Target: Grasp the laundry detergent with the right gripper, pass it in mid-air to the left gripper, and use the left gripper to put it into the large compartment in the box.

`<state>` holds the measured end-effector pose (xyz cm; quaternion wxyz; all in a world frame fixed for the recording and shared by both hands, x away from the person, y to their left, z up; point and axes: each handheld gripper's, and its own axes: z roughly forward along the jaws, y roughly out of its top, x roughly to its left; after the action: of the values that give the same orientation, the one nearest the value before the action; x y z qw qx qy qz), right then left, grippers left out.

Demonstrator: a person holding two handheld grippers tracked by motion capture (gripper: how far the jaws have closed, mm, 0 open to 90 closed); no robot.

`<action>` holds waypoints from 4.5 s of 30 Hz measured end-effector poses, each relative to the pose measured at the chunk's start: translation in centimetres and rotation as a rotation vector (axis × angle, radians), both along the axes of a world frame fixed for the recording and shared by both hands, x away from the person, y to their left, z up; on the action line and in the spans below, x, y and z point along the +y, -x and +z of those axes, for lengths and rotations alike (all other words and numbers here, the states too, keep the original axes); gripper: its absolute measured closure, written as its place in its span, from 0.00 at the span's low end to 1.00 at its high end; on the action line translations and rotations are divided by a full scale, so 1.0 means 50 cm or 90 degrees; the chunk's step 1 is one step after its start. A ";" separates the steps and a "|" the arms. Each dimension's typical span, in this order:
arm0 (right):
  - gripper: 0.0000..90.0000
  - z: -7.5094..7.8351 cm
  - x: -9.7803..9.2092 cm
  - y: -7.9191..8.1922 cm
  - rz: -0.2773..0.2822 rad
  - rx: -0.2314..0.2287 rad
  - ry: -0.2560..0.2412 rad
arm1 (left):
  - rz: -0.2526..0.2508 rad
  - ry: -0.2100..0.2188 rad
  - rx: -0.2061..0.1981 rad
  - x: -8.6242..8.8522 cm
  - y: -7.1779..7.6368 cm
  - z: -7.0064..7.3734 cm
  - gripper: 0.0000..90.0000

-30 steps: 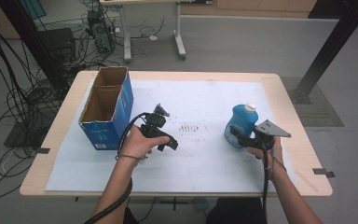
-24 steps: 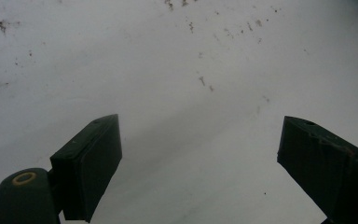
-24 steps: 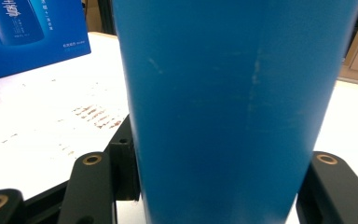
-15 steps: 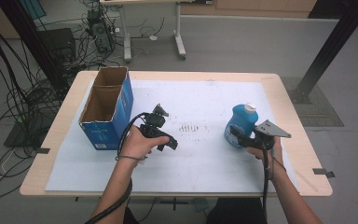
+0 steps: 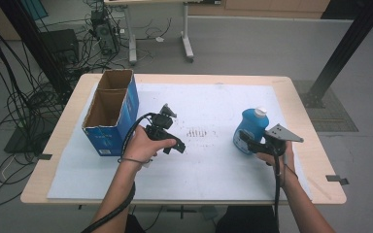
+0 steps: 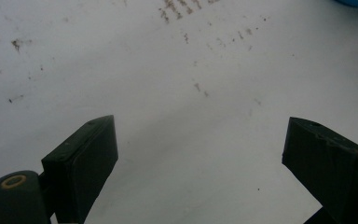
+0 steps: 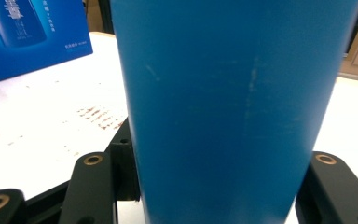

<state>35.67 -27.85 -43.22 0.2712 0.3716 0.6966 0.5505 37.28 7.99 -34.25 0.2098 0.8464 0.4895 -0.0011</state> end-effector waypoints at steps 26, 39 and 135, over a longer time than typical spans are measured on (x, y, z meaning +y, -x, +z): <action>0.49 0.194 0.014 0.005 0.150 0.026 0.017 | -0.136 -0.040 -0.067 0.002 0.006 0.217 0.12; 0.49 0.251 0.023 0.008 0.237 0.039 0.015 | -0.236 -0.061 -0.078 -0.009 0.010 0.309 0.12; 0.49 0.329 0.233 0.030 0.607 0.037 0.055 | -0.615 -0.090 -0.107 -0.187 0.062 0.424 0.12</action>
<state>34.20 -16.19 -26.77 -0.0158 0.0139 0.8191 0.5733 34.20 -1.35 -13.05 0.1661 0.9859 0.0213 0.0033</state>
